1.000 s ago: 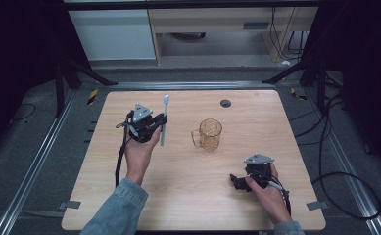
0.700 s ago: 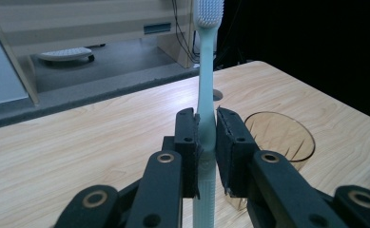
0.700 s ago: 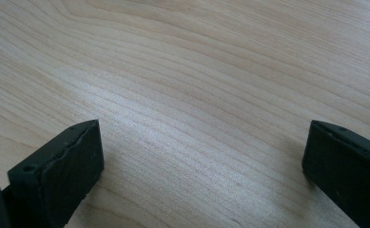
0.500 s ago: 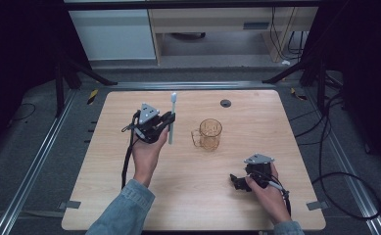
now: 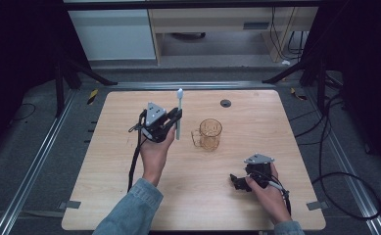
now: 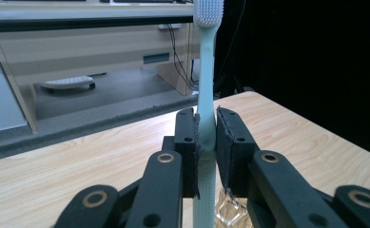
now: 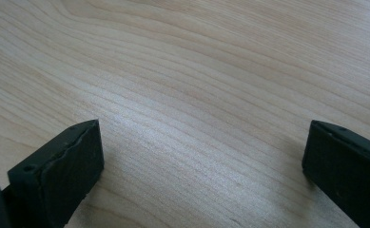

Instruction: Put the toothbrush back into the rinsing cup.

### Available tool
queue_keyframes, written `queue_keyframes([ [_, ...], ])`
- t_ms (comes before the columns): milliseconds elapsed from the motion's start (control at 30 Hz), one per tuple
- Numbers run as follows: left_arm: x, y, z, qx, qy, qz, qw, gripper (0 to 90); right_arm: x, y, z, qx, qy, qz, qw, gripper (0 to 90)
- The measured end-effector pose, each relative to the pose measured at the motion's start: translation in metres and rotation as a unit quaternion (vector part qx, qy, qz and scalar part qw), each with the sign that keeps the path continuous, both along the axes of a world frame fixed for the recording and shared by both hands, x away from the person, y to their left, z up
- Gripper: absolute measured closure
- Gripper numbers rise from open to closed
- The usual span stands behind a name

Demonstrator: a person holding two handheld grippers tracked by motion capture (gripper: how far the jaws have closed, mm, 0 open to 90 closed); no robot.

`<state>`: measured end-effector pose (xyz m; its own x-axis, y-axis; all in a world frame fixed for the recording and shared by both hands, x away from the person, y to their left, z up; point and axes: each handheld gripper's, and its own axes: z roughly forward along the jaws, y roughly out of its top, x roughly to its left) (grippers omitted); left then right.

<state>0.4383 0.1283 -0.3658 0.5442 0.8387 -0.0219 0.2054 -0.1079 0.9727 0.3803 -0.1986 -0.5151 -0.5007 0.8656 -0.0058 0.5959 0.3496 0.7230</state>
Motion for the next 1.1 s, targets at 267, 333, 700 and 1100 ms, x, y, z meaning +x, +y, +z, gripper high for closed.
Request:
queue_keyframes([
  [267,0.007,-0.010,0.002,-0.015,0.000,-0.002,0.9999,78.9,0.000,0.000,0.000,0.000,0.000,0.000,1.0000,0.4],
  [333,0.008,-0.012,0.002,-0.018,-0.007,-0.001,0.9998,78.9,0.000,0.000,0.000,0.000,0.000,0.000,1.0000,0.4],
  [700,0.003,-0.022,0.003,-0.021,-0.059,0.000,0.9980,78.9,-0.001,0.000,0.001,0.006,0.007,-0.002,1.0000,0.4],
  [1100,0.005,-0.033,0.002,-0.034,-0.071,-0.004,0.9969,78.9,-0.001,0.001,0.001,0.006,0.007,-0.002,1.0000,0.4],
])
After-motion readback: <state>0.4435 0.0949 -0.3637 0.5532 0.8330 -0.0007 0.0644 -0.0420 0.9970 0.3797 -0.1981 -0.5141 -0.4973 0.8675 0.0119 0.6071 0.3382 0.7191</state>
